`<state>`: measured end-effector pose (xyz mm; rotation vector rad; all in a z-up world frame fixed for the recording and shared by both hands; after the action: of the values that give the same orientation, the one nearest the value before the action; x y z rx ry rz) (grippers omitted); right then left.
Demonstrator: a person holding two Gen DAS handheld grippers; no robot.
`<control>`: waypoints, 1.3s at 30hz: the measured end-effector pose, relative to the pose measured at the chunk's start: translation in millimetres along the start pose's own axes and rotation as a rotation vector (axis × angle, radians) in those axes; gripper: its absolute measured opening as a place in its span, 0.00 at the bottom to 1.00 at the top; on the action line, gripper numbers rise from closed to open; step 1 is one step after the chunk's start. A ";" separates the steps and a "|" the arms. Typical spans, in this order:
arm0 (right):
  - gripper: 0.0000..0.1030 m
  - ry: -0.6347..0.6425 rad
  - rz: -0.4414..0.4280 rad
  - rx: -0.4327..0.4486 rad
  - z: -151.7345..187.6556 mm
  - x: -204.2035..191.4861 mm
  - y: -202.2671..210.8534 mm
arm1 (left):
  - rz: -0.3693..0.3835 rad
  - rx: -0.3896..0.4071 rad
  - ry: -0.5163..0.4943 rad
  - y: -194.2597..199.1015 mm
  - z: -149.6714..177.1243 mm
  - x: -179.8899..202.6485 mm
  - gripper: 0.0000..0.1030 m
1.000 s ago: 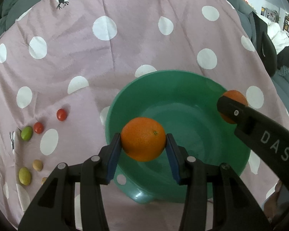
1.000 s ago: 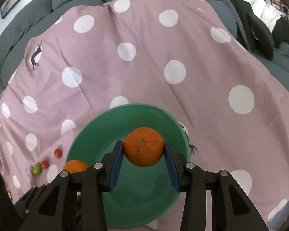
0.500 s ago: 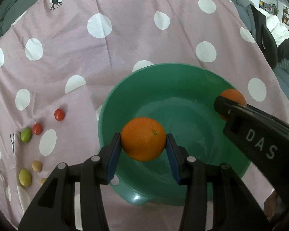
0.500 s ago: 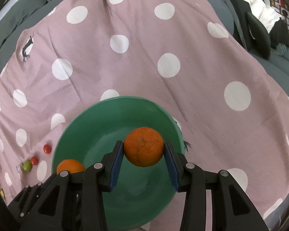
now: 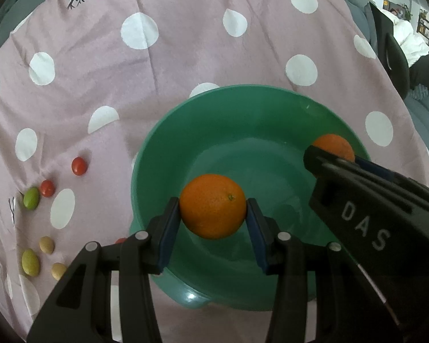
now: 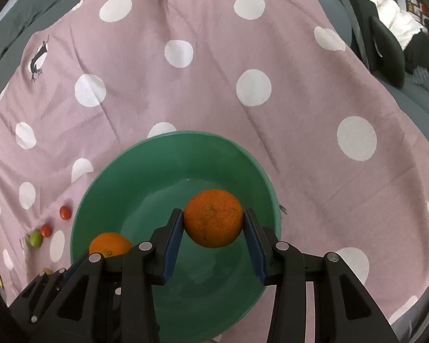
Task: Organize fruits
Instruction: 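Open the left tool to drop the orange into the bowl while the right tool releases the tangerine, then grasp a small tan fruit with the left tool while the right tool grasps another tan fruit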
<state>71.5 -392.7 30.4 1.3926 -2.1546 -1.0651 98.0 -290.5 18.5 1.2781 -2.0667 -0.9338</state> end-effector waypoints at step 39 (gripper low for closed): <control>0.53 0.048 -0.015 0.155 -12.0 -17.6 47.8 | -0.086 0.168 0.090 88.0 -2.2 -69.4 0.73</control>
<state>57.7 -370.9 76.0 1.4880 -2.2358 -0.8762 80.5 -200.5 83.0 1.4787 -2.0693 -0.7378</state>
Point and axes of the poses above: each gripper's, at about its wrist camera, not at the fingertips, and y roughly against the way its jaws point, x to its right, z to its underside, the point moved 7 cm from there along -y, roughly the way its jaws point, and after that the axes turned 9 degrees about z, right-handed, at the moved point
